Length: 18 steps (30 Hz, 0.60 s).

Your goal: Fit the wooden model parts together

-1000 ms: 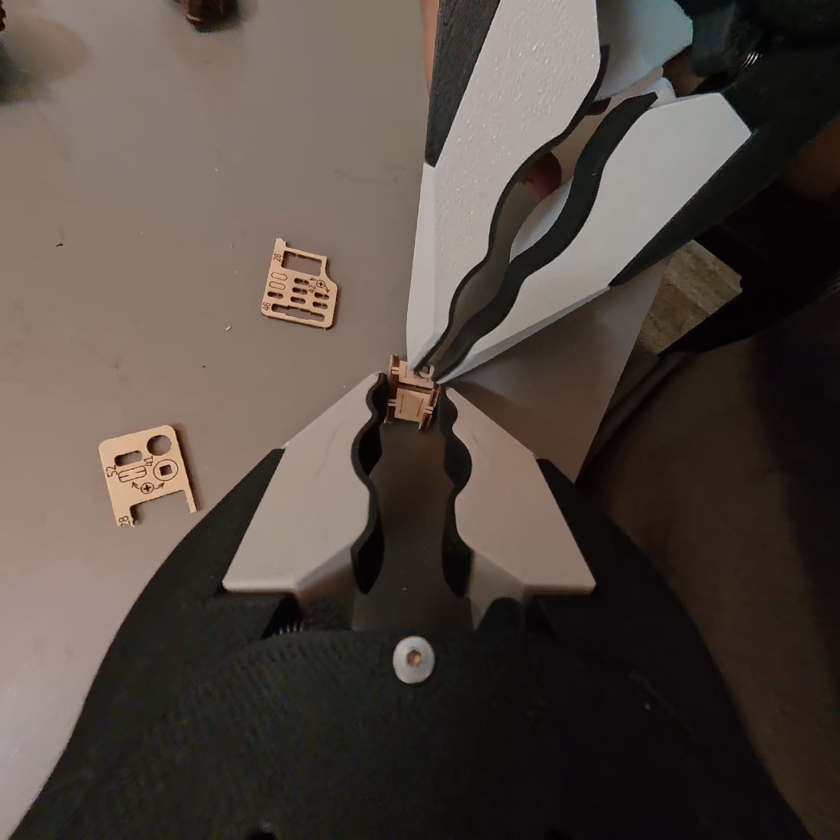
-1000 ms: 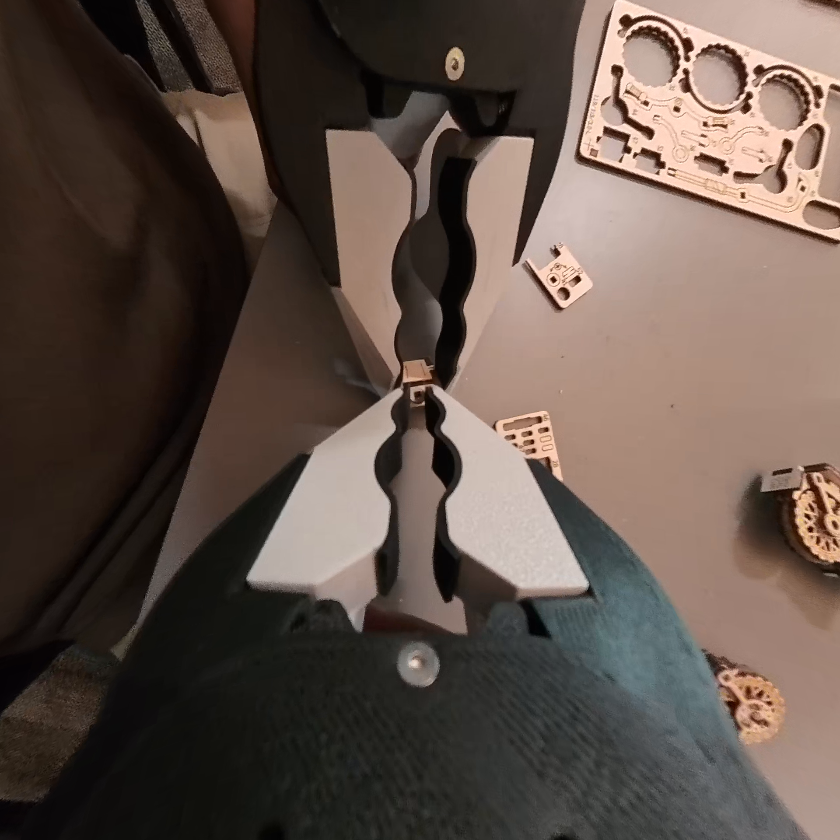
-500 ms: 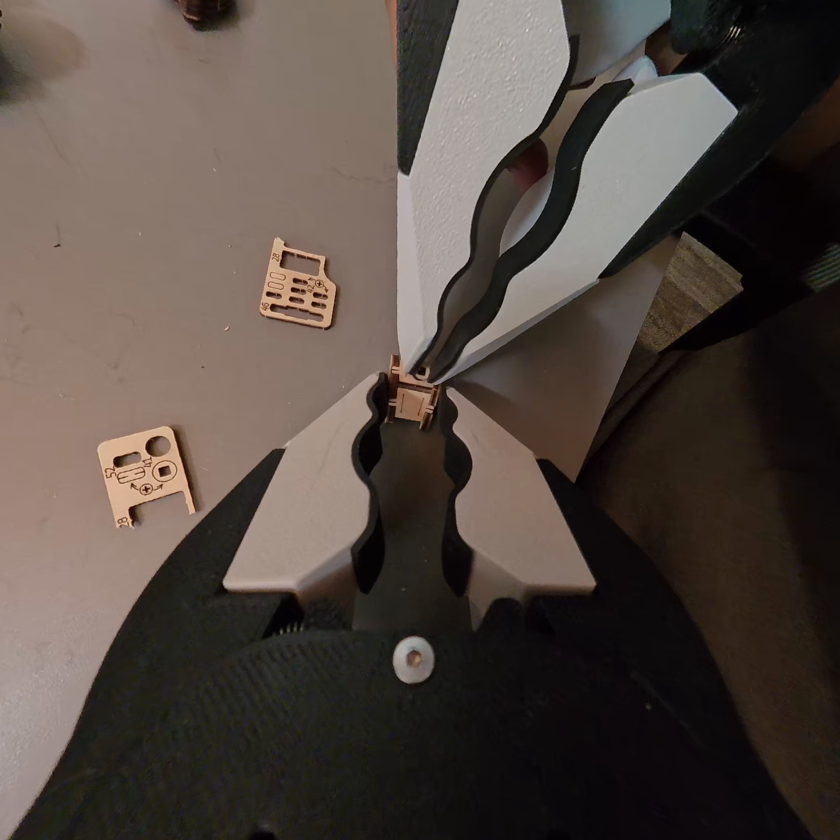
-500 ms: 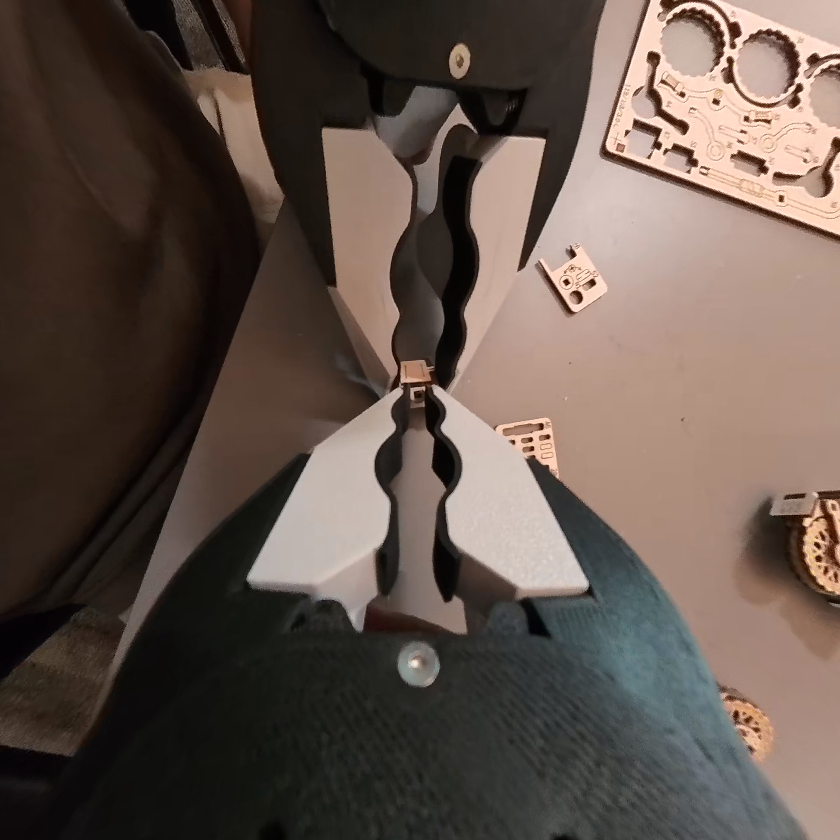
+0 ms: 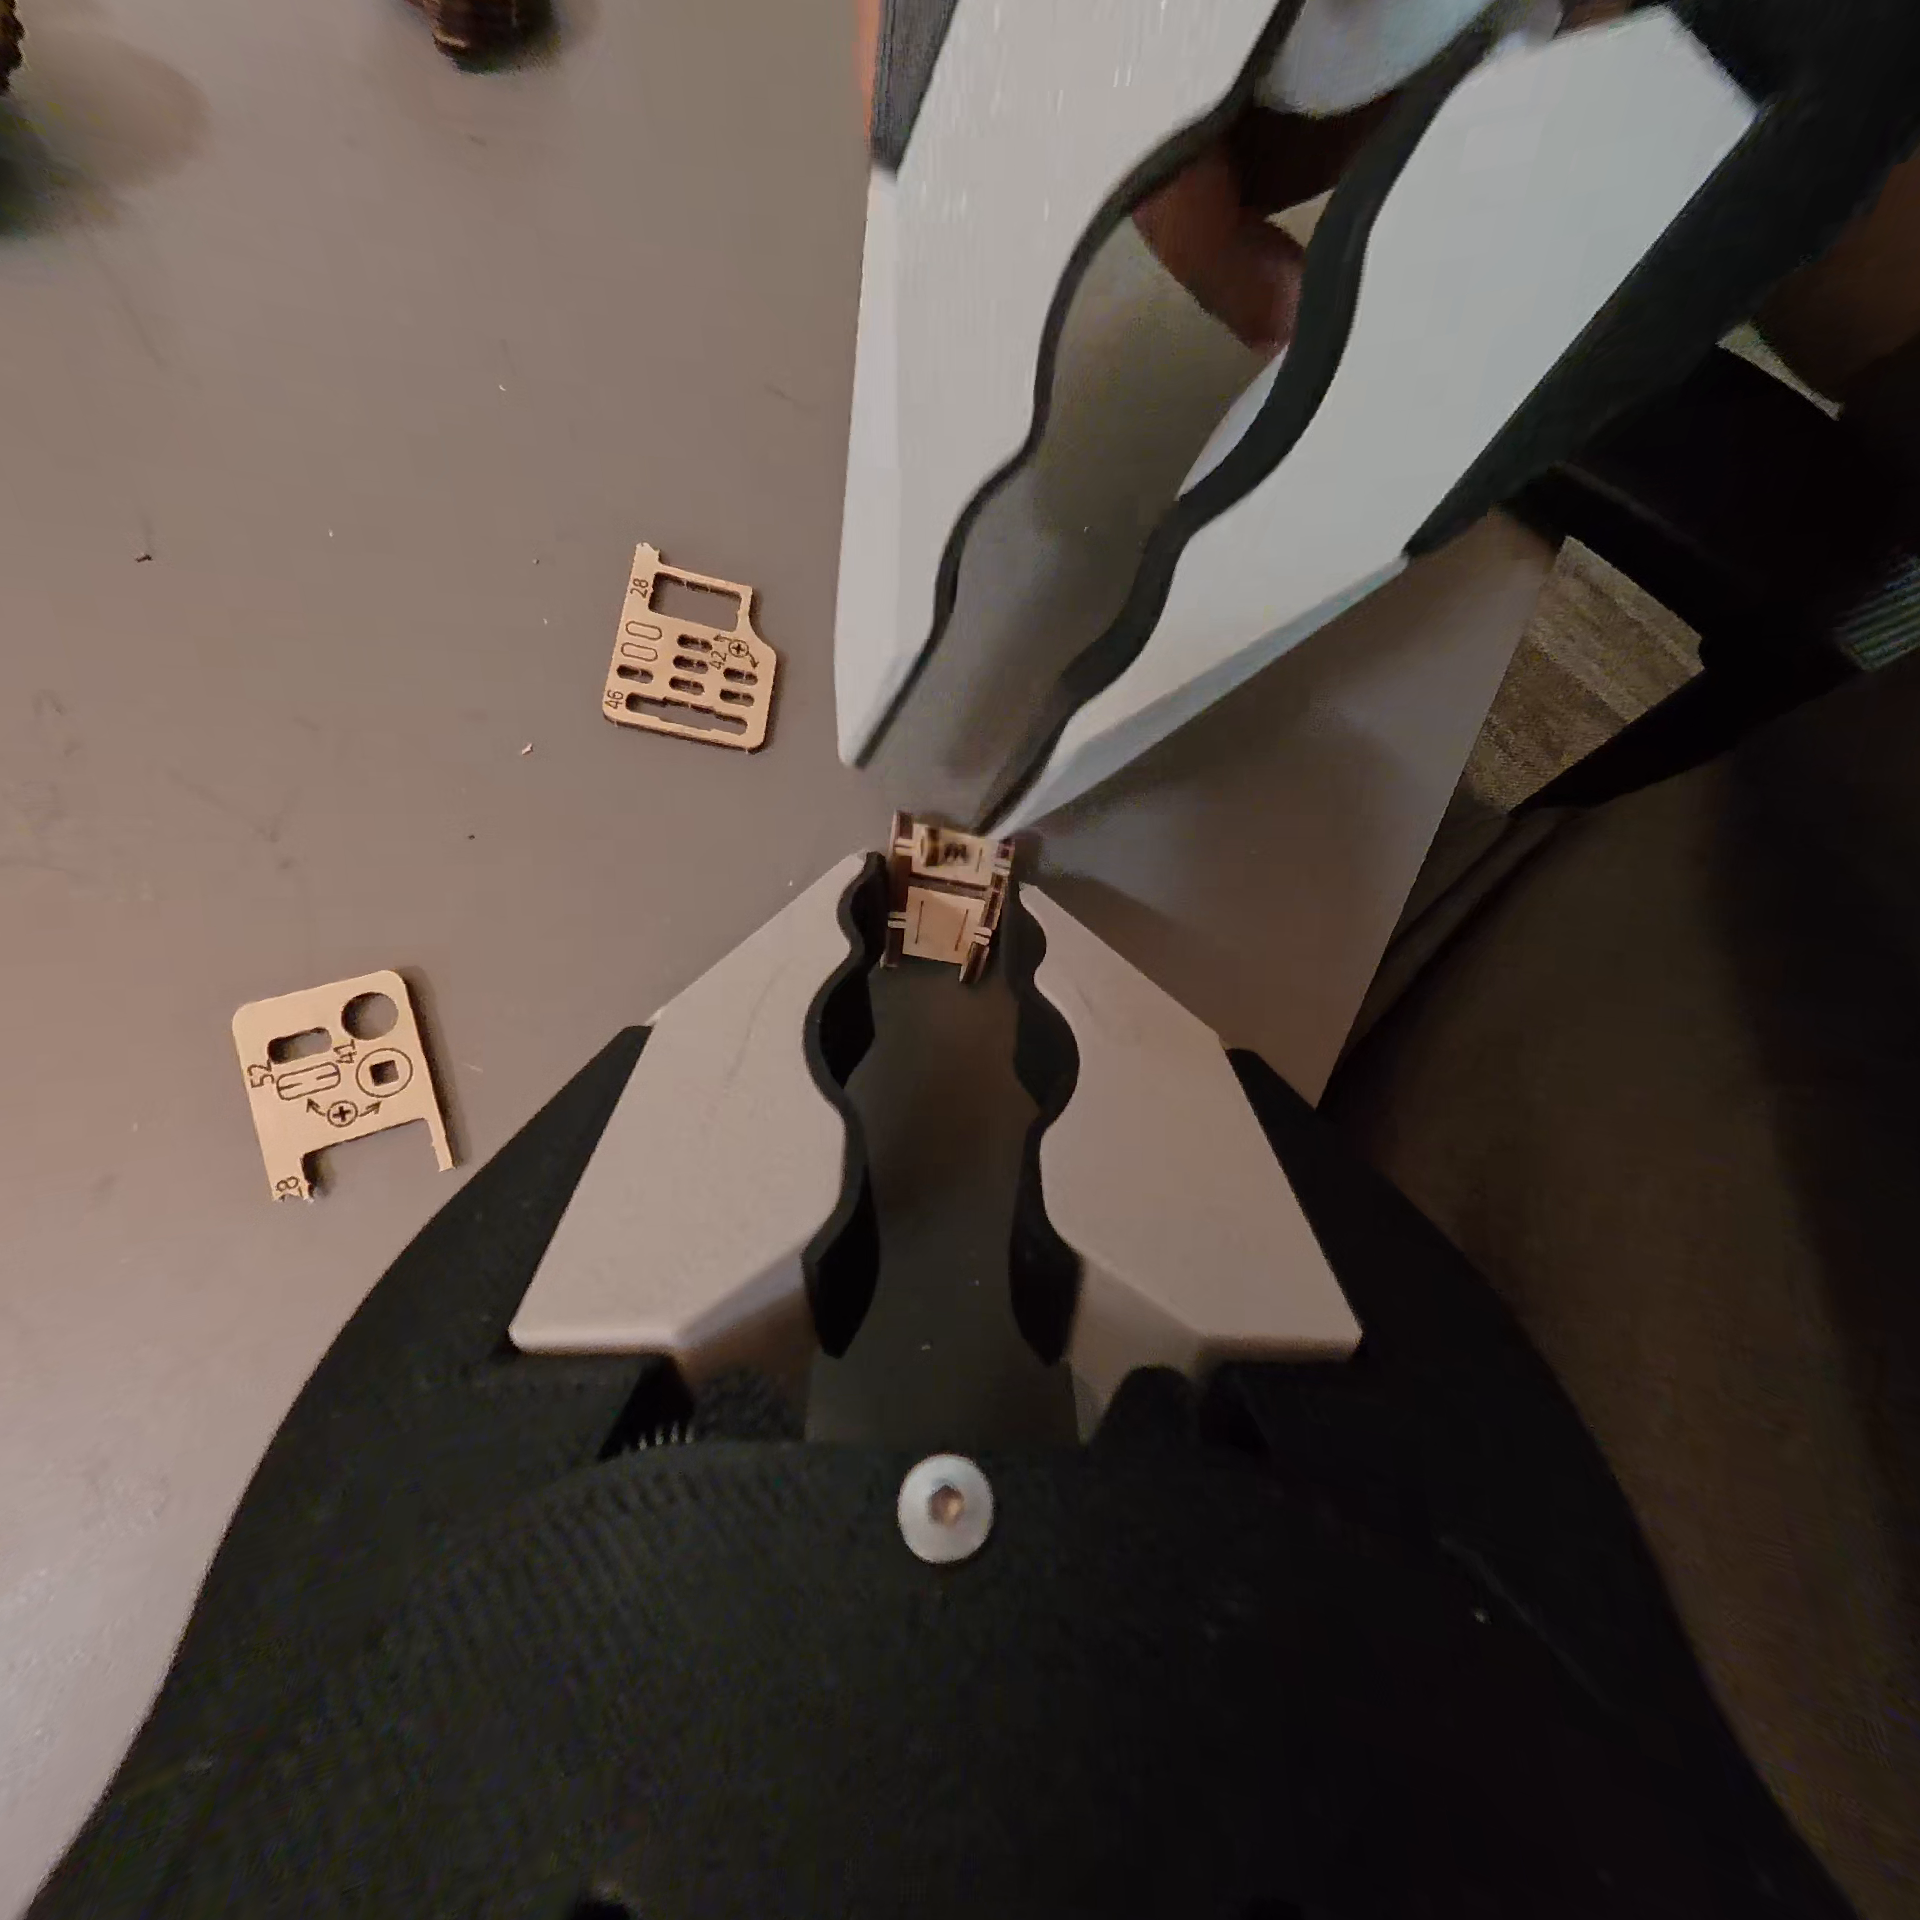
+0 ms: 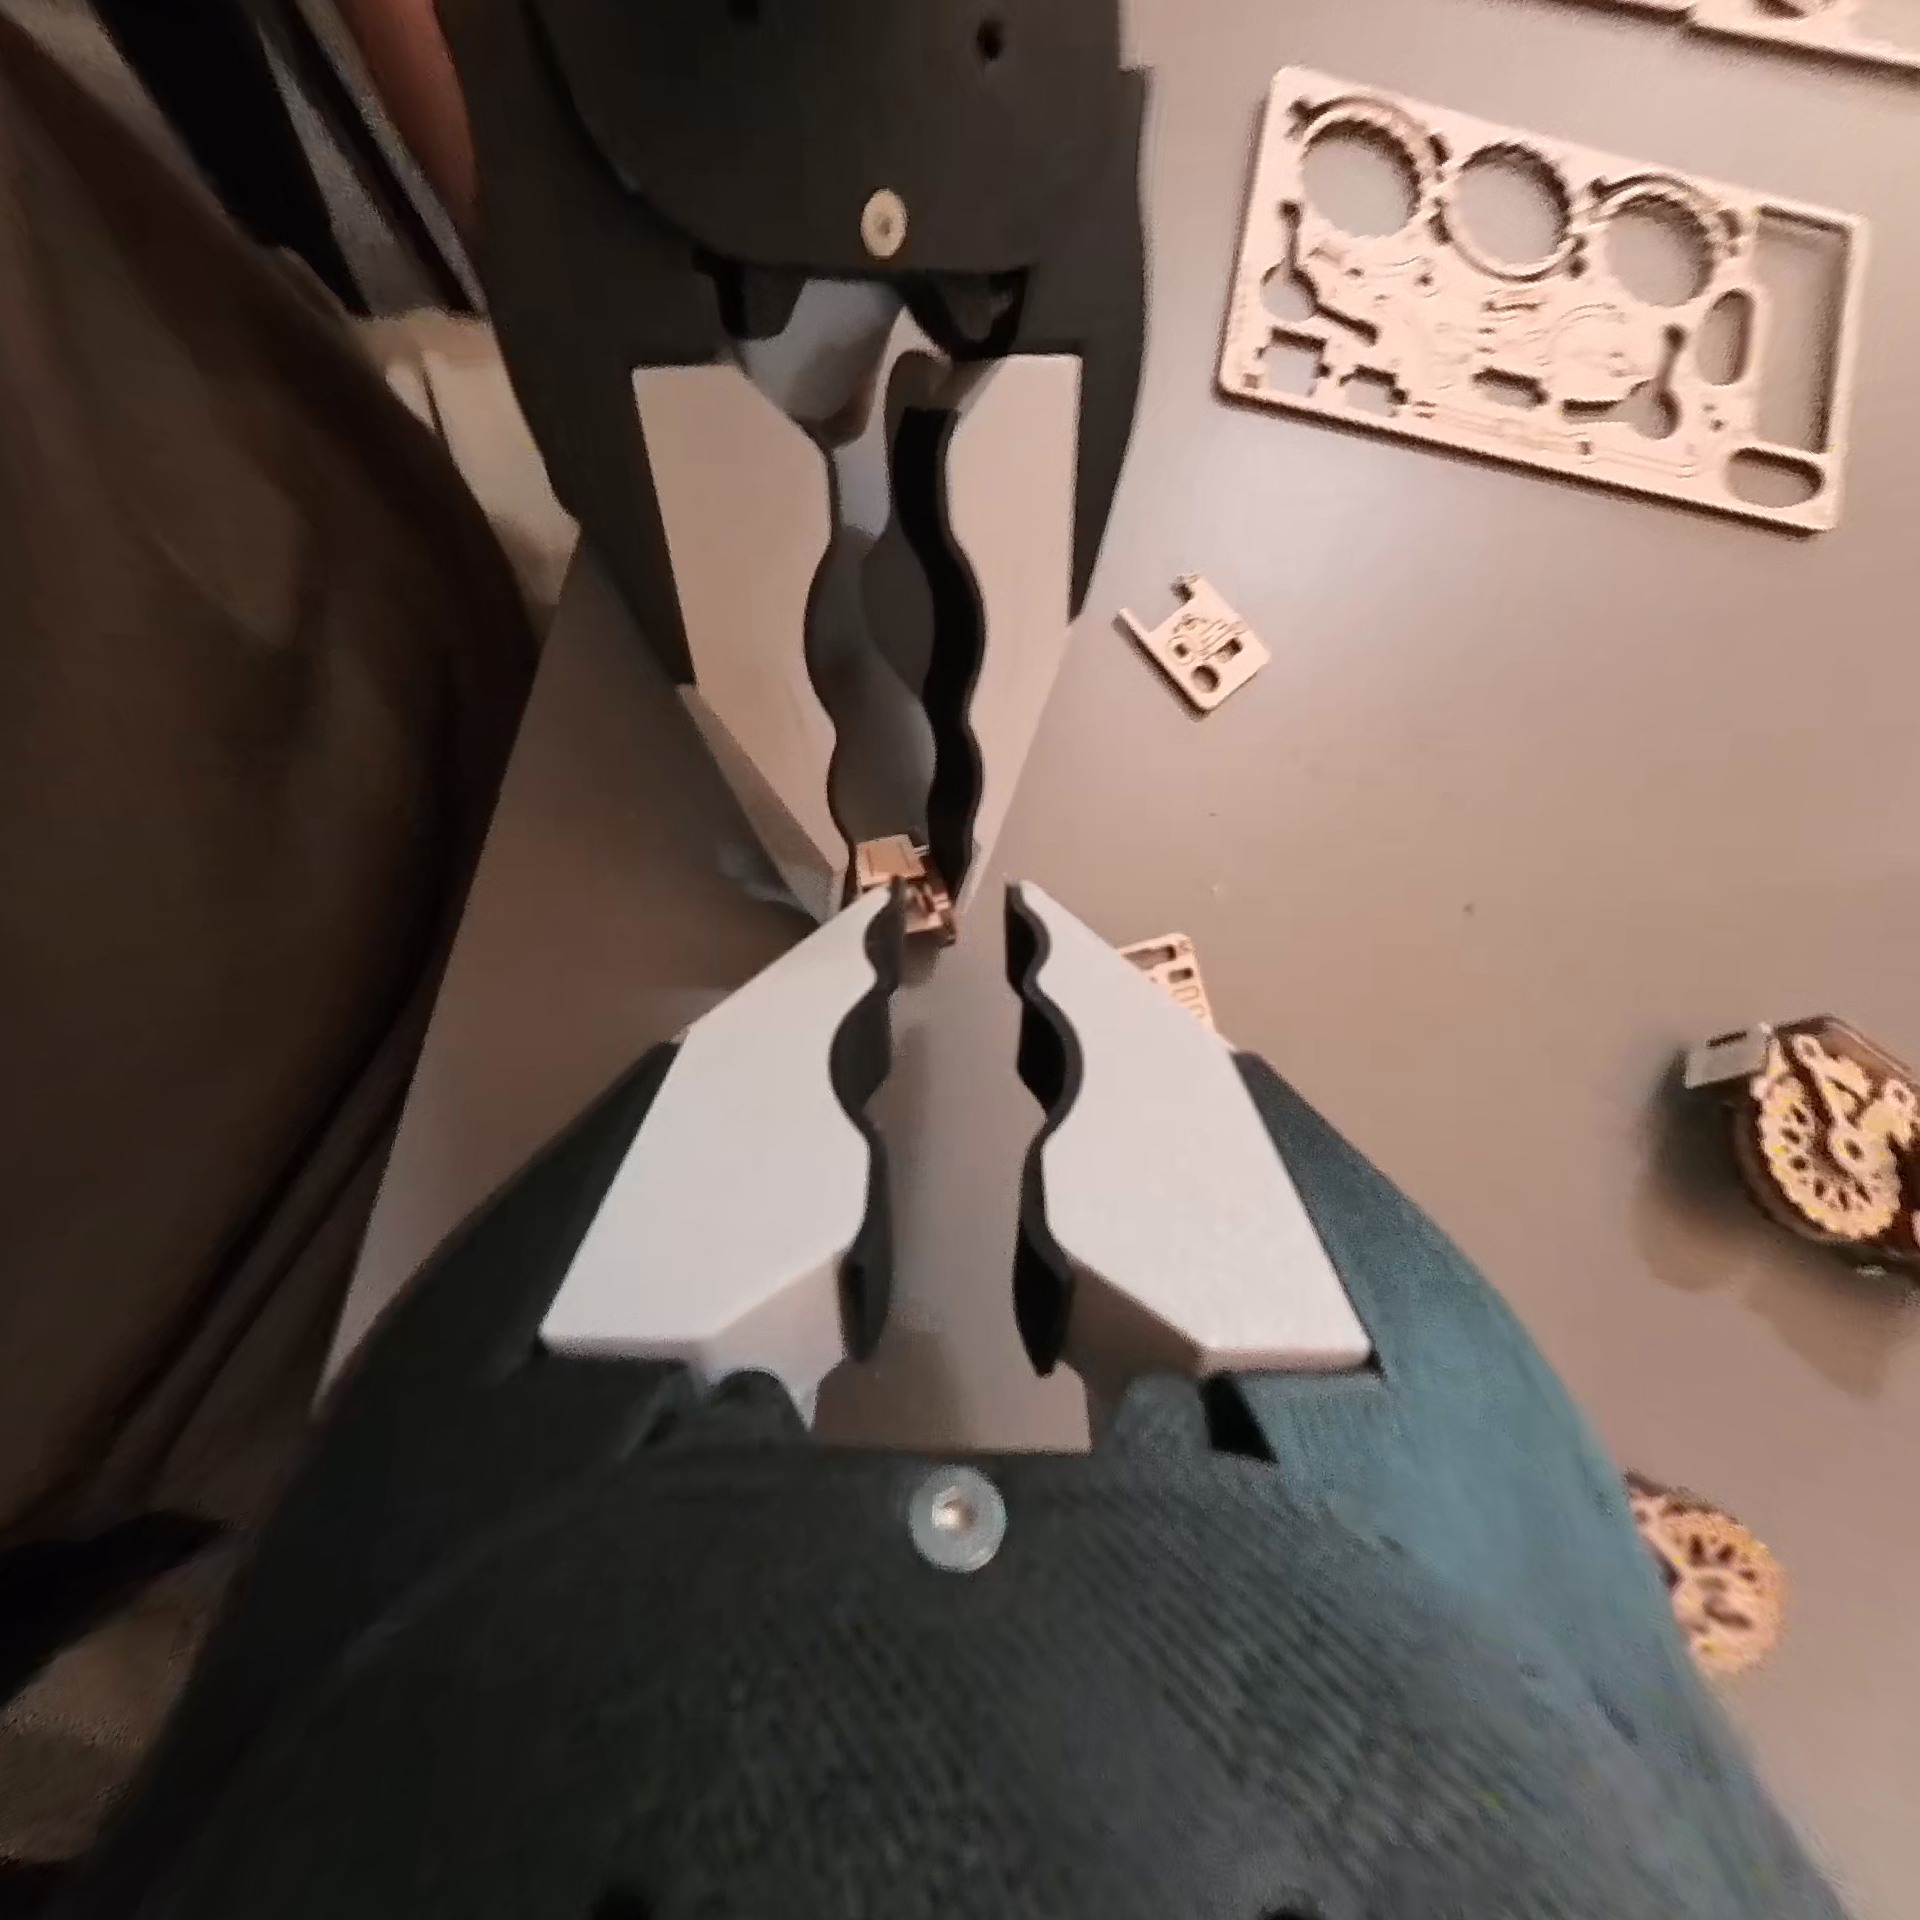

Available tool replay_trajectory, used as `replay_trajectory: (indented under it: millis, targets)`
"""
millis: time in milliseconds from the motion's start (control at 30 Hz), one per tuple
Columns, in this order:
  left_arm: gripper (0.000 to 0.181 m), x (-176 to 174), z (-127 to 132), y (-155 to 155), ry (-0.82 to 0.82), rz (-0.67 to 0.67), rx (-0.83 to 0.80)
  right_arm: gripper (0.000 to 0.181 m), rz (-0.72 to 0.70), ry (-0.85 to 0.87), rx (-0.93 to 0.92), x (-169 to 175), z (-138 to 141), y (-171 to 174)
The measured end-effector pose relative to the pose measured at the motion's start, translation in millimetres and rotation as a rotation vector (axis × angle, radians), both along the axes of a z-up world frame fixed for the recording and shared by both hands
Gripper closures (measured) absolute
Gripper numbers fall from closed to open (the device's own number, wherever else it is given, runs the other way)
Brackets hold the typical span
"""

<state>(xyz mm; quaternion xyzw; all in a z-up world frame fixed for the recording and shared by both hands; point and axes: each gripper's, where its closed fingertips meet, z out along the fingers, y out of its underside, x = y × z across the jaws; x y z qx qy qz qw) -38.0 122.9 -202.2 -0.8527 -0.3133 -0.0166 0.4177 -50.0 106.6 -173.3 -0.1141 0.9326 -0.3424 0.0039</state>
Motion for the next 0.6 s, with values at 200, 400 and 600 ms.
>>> replay_trajectory:
  millis: [200, 400, 600]
  targets:
    - [0.161, 0.0, 0.0, -0.2, -0.004, 0.000, 0.003, 0.164, -0.129, -0.107, -0.155, 0.7, 14.7, 5.0]
    - [0.161, 0.0, 0.2, -0.3, -0.012, 0.001, 0.009, 0.173, -0.218, -0.089, -0.208, 1.6, 7.8, -1.3]
    - [0.161, 0.0, 0.1, -0.5, -0.010, 0.001, 0.008, 0.171, -0.197, -0.109, -0.148, 6.9, -5.1, -5.5]
